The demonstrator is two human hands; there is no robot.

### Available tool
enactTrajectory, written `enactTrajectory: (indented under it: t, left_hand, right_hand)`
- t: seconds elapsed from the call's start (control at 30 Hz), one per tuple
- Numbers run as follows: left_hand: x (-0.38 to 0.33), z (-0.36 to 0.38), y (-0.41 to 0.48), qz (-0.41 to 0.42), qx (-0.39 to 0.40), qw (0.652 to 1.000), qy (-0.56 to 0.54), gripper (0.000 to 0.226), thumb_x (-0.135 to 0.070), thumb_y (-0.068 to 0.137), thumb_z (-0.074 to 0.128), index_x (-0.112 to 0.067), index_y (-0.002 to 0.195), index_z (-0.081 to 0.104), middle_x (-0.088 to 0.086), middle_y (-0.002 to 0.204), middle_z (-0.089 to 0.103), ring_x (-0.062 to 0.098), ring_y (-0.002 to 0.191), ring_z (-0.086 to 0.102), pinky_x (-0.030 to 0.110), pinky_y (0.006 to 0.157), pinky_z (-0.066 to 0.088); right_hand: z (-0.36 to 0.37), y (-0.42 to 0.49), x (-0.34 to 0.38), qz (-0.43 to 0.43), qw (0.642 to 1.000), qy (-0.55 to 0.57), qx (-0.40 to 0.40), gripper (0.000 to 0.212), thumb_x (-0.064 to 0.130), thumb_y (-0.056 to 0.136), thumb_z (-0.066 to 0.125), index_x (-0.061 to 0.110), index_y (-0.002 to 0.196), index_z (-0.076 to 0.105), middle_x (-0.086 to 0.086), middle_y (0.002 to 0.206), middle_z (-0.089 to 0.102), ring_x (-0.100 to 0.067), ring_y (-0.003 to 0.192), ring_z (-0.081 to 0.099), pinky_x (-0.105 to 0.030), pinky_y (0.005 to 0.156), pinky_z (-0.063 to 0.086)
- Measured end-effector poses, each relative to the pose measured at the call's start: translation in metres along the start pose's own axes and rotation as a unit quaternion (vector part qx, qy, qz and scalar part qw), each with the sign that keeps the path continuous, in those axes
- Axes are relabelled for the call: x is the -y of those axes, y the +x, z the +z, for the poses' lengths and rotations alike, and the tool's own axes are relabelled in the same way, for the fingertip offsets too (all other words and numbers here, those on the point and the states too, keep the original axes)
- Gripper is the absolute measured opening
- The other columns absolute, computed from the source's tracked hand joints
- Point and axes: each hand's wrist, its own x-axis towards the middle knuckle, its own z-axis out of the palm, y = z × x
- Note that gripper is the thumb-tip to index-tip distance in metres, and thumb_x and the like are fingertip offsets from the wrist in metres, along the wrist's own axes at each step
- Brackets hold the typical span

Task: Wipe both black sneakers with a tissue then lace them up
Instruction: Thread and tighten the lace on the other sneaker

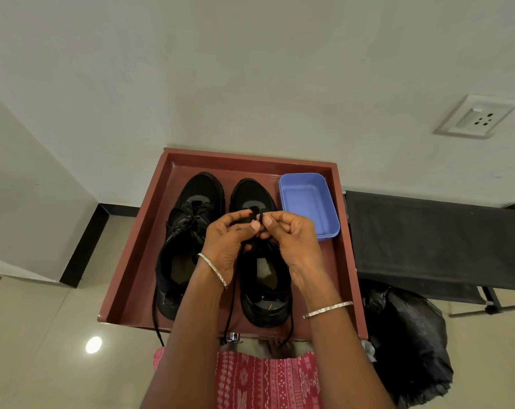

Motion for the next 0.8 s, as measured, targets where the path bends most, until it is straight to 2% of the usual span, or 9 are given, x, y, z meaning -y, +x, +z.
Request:
enactTrajectory:
  t: [0.1, 0.17, 0.3, 0.43, 0.5, 0.6, 0.67, 0.73, 0.8]
  left_hand:
    - [0.002, 0.000, 0.001, 0.011, 0.007, 1.000, 0.015, 0.026, -0.004, 0.088, 0.071, -0.008, 0.113, 0.072, 0.009, 0.087, 0.071, 0.012, 0.073, 0.065, 0.017, 0.056, 0.047]
    - [0.003, 0.002, 0.001, 0.023, -0.004, 1.000, 0.017, 0.020, -0.005, 0.086, 0.073, -0.005, 0.105, 0.075, 0.010, 0.085, 0.071, 0.013, 0.071, 0.063, 0.019, 0.054, 0.046]
    - [0.007, 0.006, 0.002, 0.055, -0.040, 0.997, 0.025, 0.005, -0.007, 0.084, 0.077, -0.006, 0.087, 0.073, 0.005, 0.073, 0.071, 0.009, 0.060, 0.062, 0.021, 0.054, 0.045]
    - [0.010, 0.004, 0.006, 0.120, 0.001, 0.987, 0.111, 0.006, -0.005, 0.088, 0.074, -0.004, 0.086, 0.068, 0.011, 0.073, 0.069, 0.018, 0.067, 0.065, 0.022, 0.056, 0.047]
    - [0.010, 0.001, 0.008, 0.161, 0.018, 0.971, 0.177, 0.006, -0.005, 0.089, 0.072, -0.007, 0.088, 0.067, 0.018, 0.082, 0.069, 0.020, 0.073, 0.065, 0.022, 0.059, 0.048]
    - [0.011, -0.002, 0.010, 0.232, 0.013, 0.935, 0.269, 0.016, -0.002, 0.086, 0.073, -0.017, 0.084, 0.067, 0.009, 0.089, 0.069, 0.017, 0.080, 0.069, 0.029, 0.072, 0.056]
    - [0.009, -0.002, 0.008, 0.281, -0.004, 0.908, 0.310, 0.020, 0.007, 0.083, 0.072, -0.013, 0.083, 0.069, 0.005, 0.094, 0.068, 0.010, 0.082, 0.070, 0.022, 0.077, 0.056]
    - [0.007, 0.000, 0.006, 0.313, -0.007, 0.889, 0.335, 0.020, 0.015, 0.082, 0.068, -0.005, 0.086, 0.071, 0.003, 0.100, 0.072, 0.003, 0.083, 0.070, 0.014, 0.077, 0.055]
    - [0.007, 0.000, 0.005, 0.325, 0.002, 0.873, 0.363, 0.022, 0.015, 0.083, 0.065, -0.006, 0.088, 0.072, -0.002, 0.102, 0.074, 0.003, 0.084, 0.072, 0.022, 0.079, 0.059]
  right_hand:
    - [-0.004, -0.002, 0.004, 0.004, 0.999, 0.001, 0.045, 0.013, 0.015, 0.093, 0.067, 0.010, 0.103, 0.075, -0.004, 0.077, 0.074, -0.018, 0.077, 0.067, -0.036, 0.086, 0.059]
    - [-0.005, -0.002, 0.005, 0.006, 0.999, 0.003, 0.044, 0.014, 0.016, 0.091, 0.070, 0.009, 0.103, 0.074, -0.005, 0.076, 0.074, -0.016, 0.074, 0.067, -0.036, 0.086, 0.059]
    - [0.004, 0.003, -0.002, -0.004, 0.999, -0.030, -0.018, 0.013, 0.020, 0.098, 0.061, 0.010, 0.097, 0.069, -0.006, 0.069, 0.070, -0.017, 0.067, 0.065, -0.041, 0.079, 0.060]
    - [0.014, 0.012, -0.012, -0.004, 0.994, -0.073, -0.081, 0.018, 0.027, 0.101, 0.057, 0.015, 0.091, 0.066, -0.002, 0.067, 0.064, -0.009, 0.057, 0.058, -0.038, 0.068, 0.056]
    - [0.014, 0.016, -0.014, 0.020, 0.994, -0.061, -0.091, 0.021, 0.030, 0.101, 0.057, 0.014, 0.090, 0.066, -0.002, 0.070, 0.063, -0.008, 0.057, 0.054, -0.030, 0.063, 0.051]
    - [0.013, 0.020, -0.014, 0.058, 0.994, -0.025, -0.089, 0.025, 0.030, 0.100, 0.060, 0.010, 0.088, 0.069, -0.003, 0.072, 0.061, -0.009, 0.057, 0.051, -0.023, 0.060, 0.047]
    - [0.013, 0.020, -0.013, 0.083, 0.993, 0.027, -0.082, 0.023, 0.024, 0.099, 0.062, 0.004, 0.089, 0.070, -0.006, 0.072, 0.061, -0.007, 0.052, 0.048, -0.019, 0.054, 0.045]
    - [0.012, 0.019, -0.011, 0.105, 0.989, 0.068, -0.077, 0.022, 0.017, 0.098, 0.063, -0.003, 0.093, 0.070, -0.010, 0.072, 0.062, -0.006, 0.047, 0.047, -0.017, 0.049, 0.043]
    - [0.012, 0.019, -0.008, 0.125, 0.985, 0.093, -0.076, 0.020, 0.011, 0.096, 0.063, -0.009, 0.096, 0.069, -0.013, 0.076, 0.063, -0.006, 0.045, 0.045, -0.017, 0.047, 0.042]
